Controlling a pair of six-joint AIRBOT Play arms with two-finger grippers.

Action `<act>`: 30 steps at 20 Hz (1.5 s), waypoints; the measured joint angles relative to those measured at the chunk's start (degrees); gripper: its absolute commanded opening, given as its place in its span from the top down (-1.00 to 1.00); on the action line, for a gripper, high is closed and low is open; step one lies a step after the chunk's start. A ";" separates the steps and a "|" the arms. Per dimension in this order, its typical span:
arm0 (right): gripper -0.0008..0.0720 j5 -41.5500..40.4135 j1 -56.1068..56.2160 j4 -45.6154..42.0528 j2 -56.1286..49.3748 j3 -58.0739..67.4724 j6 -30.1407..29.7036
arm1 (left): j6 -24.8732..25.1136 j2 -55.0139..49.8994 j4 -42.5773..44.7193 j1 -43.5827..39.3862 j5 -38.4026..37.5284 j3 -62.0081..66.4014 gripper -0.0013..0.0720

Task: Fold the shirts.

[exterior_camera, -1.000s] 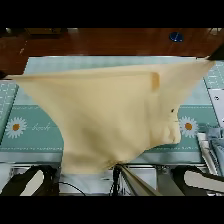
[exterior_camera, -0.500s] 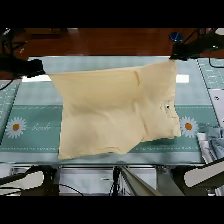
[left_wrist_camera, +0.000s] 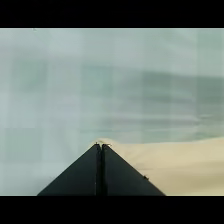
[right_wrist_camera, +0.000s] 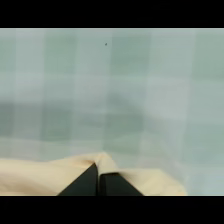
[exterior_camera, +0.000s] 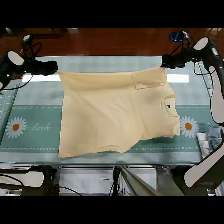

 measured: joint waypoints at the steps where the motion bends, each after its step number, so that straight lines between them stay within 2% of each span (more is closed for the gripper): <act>1: 0.92 1.03 0.00 0.00 -0.22 0.00 -0.15 | 0.00 -0.55 0.02 -0.24 -0.15 0.00 0.92; 4: 0.92 7.17 -0.31 -1.09 0.66 0.17 -0.28 | -0.02 -0.55 0.50 0.00 -4.59 0.00 0.92; 8: 0.92 18.95 -0.70 -5.92 2.91 0.22 1.01 | 0.00 1.49 1.14 0.90 -17.94 -0.02 0.92; 11: 0.92 24.24 -0.72 -9.44 3.56 -1.42 2.25 | -0.02 1.79 1.38 0.94 -25.51 -0.85 0.92; 15: 0.92 26.03 -0.24 -11.06 3.80 -7.26 3.13 | -0.24 0.22 1.66 0.81 -27.32 -1.57 0.91; 18: 0.92 24.98 -0.11 -11.17 3.89 -11.23 3.52 | -0.24 -1.51 1.62 0.50 -25.22 -1.73 0.91; 19: 0.86 24.55 -0.04 -11.23 3.89 -11.98 3.54 | -0.24 -1.95 1.57 0.37 -24.61 -1.77 0.90; 20: 0.60 24.02 -0.04 -11.06 4.00 -12.61 3.56 | -0.24 -2.25 1.42 0.26 -23.71 -1.75 0.85; 22: 0.13 23.87 -0.17 -10.10 4.79 -13.29 2.86 | 0.02 -2.64 1.40 0.24 -23.56 -0.94 0.51; 23: 0.09 23.98 -0.26 -9.60 5.49 -13.49 1.84 | 0.57 -2.71 1.44 0.48 -24.35 -0.02 0.41; 25: -0.18 24.87 -0.98 -8.81 7.82 -13.73 -0.13 | 1.97 -2.51 1.97 1.70 -27.63 2.47 0.41; 26: -0.21 25.64 -1.75 -8.79 9.31 -13.84 -0.98 | 2.49 -1.81 2.34 2.80 -29.57 3.41 0.40; 27: -0.21 26.67 -2.75 -8.90 10.84 -14.05 -1.51 | 2.99 -0.83 2.58 4.13 -31.50 3.72 0.30; 28: -0.22 27.56 -4.04 -8.90 12.48 -14.60 -1.95 | 3.50 0.55 2.75 5.60 -33.18 3.34 0.00; 30: -0.22 28.72 -7.56 -8.28 16.41 -17.46 -2.78 | 4.55 4.44 2.32 9.05 -35.26 -0.24 -0.33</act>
